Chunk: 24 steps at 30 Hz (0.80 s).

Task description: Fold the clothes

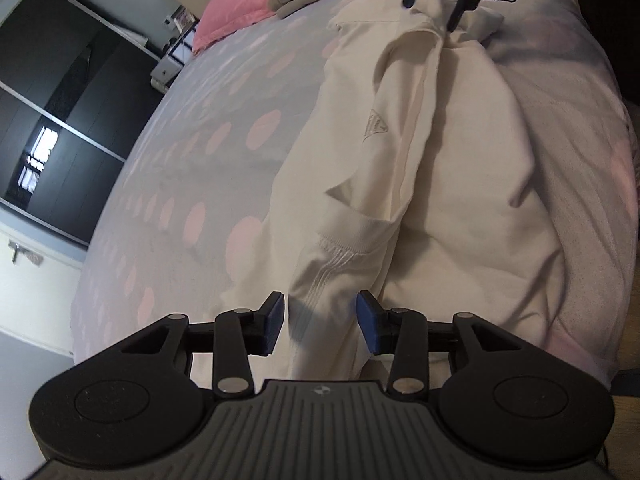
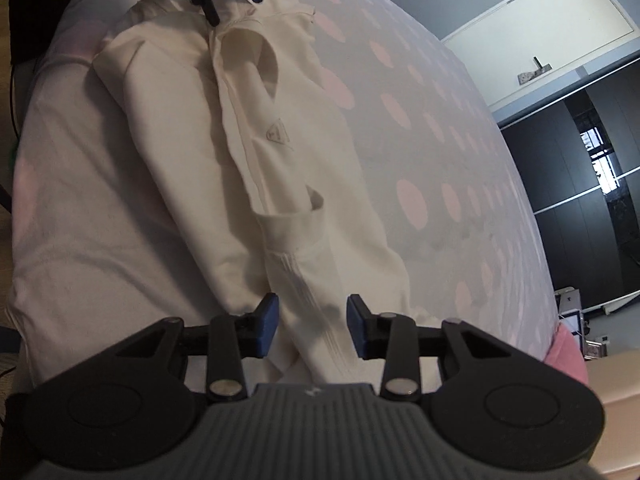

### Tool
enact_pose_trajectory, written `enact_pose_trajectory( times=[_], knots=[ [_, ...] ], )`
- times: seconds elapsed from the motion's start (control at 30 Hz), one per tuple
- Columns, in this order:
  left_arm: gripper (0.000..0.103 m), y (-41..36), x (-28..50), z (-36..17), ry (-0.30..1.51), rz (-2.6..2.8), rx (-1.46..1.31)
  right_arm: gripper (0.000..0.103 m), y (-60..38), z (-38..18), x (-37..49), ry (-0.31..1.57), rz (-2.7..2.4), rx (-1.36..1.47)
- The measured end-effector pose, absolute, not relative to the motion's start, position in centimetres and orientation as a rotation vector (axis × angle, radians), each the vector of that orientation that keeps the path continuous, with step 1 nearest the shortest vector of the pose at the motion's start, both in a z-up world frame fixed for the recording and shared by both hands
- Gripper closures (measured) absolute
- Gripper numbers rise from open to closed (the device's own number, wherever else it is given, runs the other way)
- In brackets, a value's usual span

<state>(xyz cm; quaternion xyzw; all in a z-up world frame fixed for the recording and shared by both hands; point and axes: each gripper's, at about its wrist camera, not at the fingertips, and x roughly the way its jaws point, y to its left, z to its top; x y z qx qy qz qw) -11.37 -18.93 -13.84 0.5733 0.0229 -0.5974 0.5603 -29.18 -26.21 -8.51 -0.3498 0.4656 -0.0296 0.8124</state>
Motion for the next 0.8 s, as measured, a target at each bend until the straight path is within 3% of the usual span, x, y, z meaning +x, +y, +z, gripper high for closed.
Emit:
enact_pose_trajectory(
  times=[0.1,0.17,0.2,0.23,0.37,0.67,0.8],
  knots=[
    [0.070,-19.1,-12.0,-14.7,-0.002,-1.395,1.379,0.064,-25.5,-8.9,-29.0,0.980,-0.027,-0.778],
    [0.074,-19.6,-12.0,-15.0,0.014,-1.389,1.383,0.078,-25.3,-8.7,-29.1,0.979,-0.013,-0.769],
    [0.083,-19.8,-12.0,-15.2,0.025,-1.390,1.386,0.086,-25.2,-8.5,-29.2,0.978,-0.006,-0.764],
    [0.091,-19.9,-12.0,-15.2,0.034,-1.395,1.391,0.089,-25.1,-8.4,-29.2,0.977,0.001,-0.759],
    [0.098,-18.8,-12.5,-13.9,0.028,-1.455,1.409,0.091,-24.7,-7.8,-29.4,0.974,0.029,-0.740],
    [0.099,-15.6,-12.9,-14.0,0.206,-1.578,1.549,0.093,-24.9,-6.8,-31.4,1.096,0.211,-0.544],
    [0.095,-14.7,-12.2,-13.7,0.172,-1.509,1.454,0.093,-25.0,-7.0,-31.8,1.091,0.191,-0.526]
  ],
)
